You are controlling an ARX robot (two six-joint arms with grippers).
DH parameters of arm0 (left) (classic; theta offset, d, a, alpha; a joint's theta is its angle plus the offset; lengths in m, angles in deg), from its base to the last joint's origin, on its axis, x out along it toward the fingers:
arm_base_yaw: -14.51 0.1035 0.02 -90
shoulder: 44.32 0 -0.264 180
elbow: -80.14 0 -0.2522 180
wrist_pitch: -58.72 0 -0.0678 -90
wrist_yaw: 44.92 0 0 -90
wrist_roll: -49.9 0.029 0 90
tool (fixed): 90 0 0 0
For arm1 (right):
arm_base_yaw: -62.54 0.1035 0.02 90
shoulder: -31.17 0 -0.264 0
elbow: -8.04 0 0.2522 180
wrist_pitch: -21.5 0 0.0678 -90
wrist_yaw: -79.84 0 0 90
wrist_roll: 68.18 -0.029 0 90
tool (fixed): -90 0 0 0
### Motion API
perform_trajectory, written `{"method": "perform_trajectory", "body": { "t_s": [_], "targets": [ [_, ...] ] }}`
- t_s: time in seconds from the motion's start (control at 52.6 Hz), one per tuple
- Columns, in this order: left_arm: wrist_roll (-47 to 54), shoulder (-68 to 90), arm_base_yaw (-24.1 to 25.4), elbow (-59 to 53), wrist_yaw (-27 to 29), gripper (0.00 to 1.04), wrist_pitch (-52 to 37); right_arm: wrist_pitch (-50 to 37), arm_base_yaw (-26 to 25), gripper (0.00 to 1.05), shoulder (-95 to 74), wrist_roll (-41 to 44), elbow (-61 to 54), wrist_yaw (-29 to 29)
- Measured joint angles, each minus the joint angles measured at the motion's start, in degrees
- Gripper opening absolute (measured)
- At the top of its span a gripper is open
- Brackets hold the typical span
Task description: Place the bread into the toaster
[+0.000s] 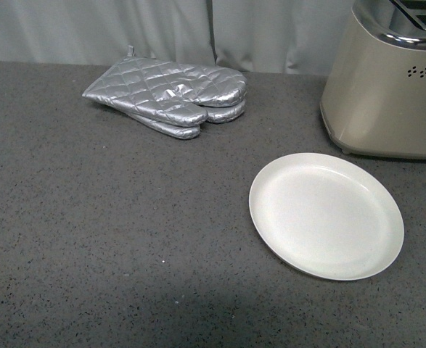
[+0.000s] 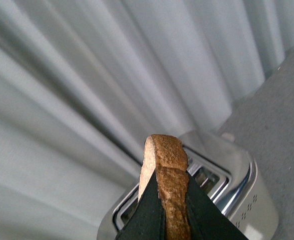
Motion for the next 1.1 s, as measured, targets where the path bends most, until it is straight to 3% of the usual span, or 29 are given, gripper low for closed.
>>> {"method": "perform_trajectory", "body": {
  "t_s": [0.152, 0.342, 0.57, 1.102],
  "targets": [
    [0.00, 0.00, 0.00, 0.00, 0.00, 0.98, 0.00, -1.29, 0.63, 0.02, -8.46, 7.19, 8.59, 10.58],
    [0.00, 0.00, 0.00, 0.00, 0.02, 0.98, 0.00, -12.44, 0.44, 0.02, -16.63, 20.24, 13.03, 19.26],
    [0.00, 0.00, 0.00, 0.00, 0.00, 0.98, 0.00, -13.27, -0.09, 0.02, -21.92, 23.58, 14.91, 22.53],
    [0.00, 0.00, 0.00, 0.00, 0.00, 0.98, 0.00, -11.72, -0.46, 0.02, -29.77, 23.74, 20.37, 23.98]
  ]
}}
